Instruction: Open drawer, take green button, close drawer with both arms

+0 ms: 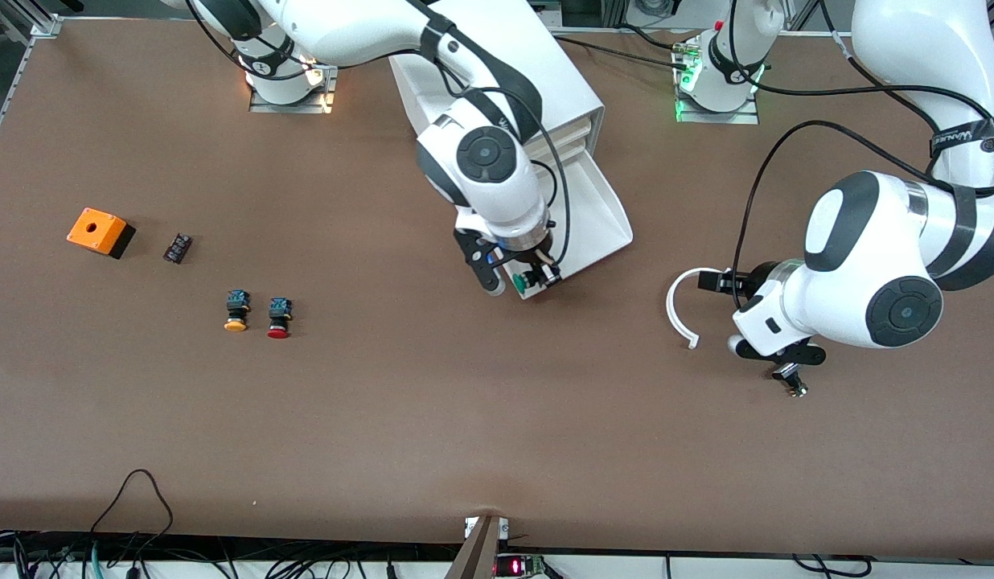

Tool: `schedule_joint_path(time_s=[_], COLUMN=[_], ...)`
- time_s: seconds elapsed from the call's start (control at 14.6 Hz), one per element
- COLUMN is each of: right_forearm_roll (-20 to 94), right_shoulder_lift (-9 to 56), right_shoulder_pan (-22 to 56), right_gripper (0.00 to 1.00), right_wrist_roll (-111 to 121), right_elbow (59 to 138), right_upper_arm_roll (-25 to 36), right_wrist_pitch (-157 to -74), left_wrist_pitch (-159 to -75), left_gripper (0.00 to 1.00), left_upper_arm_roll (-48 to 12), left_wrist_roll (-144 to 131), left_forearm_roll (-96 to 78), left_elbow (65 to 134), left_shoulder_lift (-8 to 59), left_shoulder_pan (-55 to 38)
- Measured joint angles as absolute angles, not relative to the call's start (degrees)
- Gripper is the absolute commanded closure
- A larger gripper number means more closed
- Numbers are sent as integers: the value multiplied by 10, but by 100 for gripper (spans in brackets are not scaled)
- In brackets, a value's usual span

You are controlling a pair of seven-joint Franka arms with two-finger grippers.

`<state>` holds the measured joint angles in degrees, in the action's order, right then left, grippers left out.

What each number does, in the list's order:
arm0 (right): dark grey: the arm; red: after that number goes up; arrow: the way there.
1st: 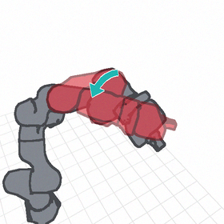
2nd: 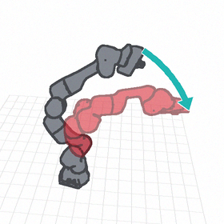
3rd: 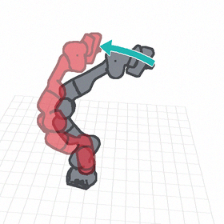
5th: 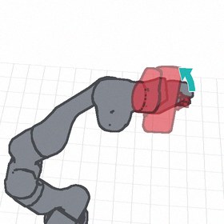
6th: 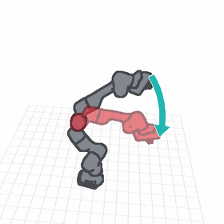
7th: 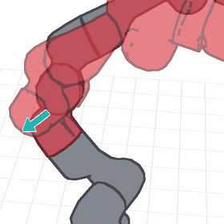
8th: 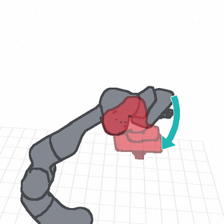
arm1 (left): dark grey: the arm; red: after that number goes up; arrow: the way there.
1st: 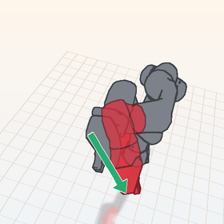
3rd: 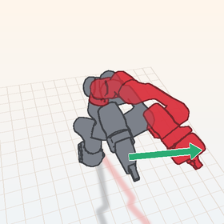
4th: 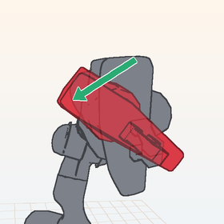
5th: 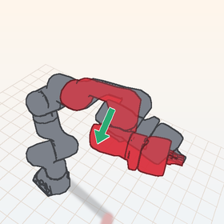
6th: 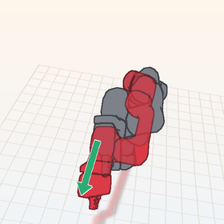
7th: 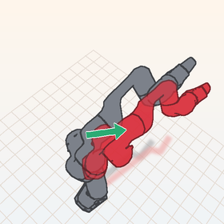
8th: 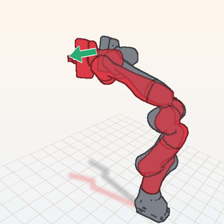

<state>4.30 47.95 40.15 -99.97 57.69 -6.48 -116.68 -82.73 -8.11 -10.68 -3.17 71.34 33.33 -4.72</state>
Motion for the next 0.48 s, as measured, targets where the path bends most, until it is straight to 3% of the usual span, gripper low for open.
schedule_joint_path(time_s=[0.48], right_forearm_roll=[52], right_shoulder_lift=[454], right_shoulder_pan=[318], right_gripper=[100], right_wrist_roll=[-586], right_elbow=[577], right_upper_arm_roll=[-64], right_wrist_pitch=[-1002], left_wrist_pitch=[-1039], left_gripper=[5], left_upper_arm_roll=[-94], left_wrist_roll=[-343], left_forearm_roll=[-32], left_elbow=[833], left_shoulder_lift=[340], left_shoulder_pan=[-118])
